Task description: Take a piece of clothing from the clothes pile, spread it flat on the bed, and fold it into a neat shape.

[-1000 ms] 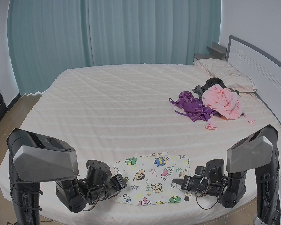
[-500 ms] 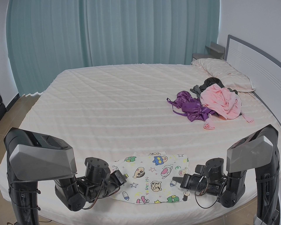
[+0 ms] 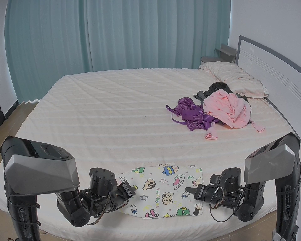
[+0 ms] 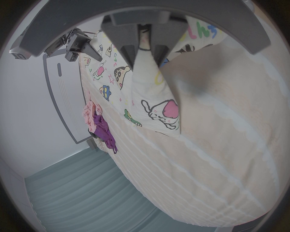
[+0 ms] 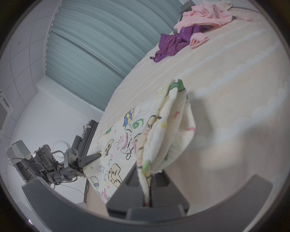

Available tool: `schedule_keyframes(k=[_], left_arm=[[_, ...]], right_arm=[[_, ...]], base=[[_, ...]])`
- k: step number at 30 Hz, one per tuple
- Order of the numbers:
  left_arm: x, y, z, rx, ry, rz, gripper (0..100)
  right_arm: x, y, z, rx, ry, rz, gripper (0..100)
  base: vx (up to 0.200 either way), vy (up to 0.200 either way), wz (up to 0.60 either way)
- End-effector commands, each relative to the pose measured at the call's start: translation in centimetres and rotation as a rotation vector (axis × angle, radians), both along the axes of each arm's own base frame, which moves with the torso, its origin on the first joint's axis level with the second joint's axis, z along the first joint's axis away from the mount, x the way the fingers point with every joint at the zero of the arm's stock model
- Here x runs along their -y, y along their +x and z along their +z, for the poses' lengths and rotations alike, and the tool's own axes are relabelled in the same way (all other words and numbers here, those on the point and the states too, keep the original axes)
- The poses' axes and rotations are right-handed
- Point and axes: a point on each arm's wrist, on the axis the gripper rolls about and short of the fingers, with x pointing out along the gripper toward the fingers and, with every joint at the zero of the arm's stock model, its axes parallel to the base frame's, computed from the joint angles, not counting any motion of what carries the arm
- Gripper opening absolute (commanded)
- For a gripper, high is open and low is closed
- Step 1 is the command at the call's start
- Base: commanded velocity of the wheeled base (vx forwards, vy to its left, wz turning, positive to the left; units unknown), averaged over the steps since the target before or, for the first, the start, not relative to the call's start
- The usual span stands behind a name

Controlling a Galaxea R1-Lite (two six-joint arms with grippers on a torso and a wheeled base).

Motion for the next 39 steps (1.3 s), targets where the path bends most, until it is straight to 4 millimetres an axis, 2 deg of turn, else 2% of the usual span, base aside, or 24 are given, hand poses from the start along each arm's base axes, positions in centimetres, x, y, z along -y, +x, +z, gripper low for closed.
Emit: schedule_keyframes(k=[1, 35, 39], left_arm=[[-0.02, 0.01, 0.25, 0.007, -0.004, 0.001, 0], [0.01, 0.42, -0.03, 0.008, -0.002, 0.008, 0], [0.08, 0.47, 0.01, 0.014, 0.0, 0.014, 0]], right_arm=[[-0.01, 0.03, 0.2, 0.009, 0.005, 0.0, 0], [0.71, 0.67, 0.28, 0.02, 0.006, -0.032, 0], [0.73, 0.66, 0.14, 0.017, 0.001, -0.038, 0]], base=[[0.0, -0.2, 0.0], [0.0, -0.2, 0.0], [0.0, 0.0, 0.0]])
